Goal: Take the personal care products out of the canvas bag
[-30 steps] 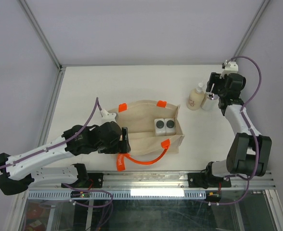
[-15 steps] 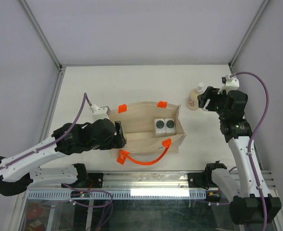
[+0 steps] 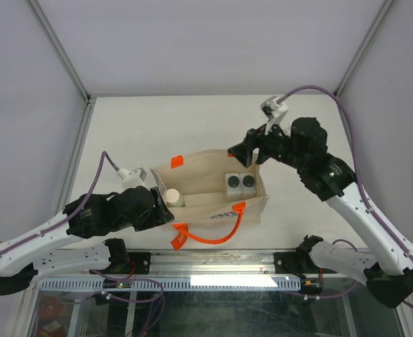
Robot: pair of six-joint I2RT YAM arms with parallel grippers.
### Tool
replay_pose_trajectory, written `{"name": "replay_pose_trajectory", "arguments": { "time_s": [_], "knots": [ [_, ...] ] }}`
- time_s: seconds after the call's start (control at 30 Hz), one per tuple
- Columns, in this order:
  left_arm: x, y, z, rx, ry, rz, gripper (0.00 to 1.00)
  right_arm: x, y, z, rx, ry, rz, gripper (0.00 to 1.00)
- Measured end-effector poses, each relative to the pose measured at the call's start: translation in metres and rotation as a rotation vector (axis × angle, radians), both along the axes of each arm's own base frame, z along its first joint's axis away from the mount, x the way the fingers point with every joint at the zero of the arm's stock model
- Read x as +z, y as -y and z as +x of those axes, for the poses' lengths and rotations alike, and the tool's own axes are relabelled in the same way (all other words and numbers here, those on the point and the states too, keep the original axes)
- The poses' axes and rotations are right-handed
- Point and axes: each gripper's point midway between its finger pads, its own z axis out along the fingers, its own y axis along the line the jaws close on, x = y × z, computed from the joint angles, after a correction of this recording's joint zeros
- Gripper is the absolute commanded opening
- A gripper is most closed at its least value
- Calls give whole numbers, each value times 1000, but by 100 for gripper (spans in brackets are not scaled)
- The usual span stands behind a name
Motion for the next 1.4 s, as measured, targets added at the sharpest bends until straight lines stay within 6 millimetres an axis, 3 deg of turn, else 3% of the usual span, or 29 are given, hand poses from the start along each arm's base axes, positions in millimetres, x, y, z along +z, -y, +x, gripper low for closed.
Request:
{"name": "replay_pose_trajectory", "arguments": {
  "time_s": [0.07,0.13,0.27,0.4,0.53,0.63,0.87,1.2,1.3,1.4],
  "knots": [
    [0,1,-1,5,-8,-18,51,4,-35,-18,110,1,-6,70],
    [-2,3,-2,7,-15,-23,48,-4,-66,-38,206,-17,-28,70],
    [-8,5,-5,3,-34,-28,44,-45,-119,-76,375,-84,-105,70],
    [-13,7,-7,6,-50,-39,40,-94,-151,-94,457,-145,-179,70],
    [-16,8,-10,-1,-66,-47,39,-133,-170,-99,481,-180,-236,70],
    [-17,7,-11,1,-69,-55,40,-148,-181,-100,484,-182,-253,73],
    [-15,5,-13,12,-70,-81,40,-167,-200,-94,562,3,-289,75],
    [-17,2,-15,12,-79,-73,41,-189,-225,-83,656,200,-325,70],
    [-17,2,-15,12,-80,-72,42,-190,-231,-81,664,229,-319,66],
    [-17,2,-15,12,-80,-70,42,-189,-236,-79,669,250,-309,52]
  ]
}}
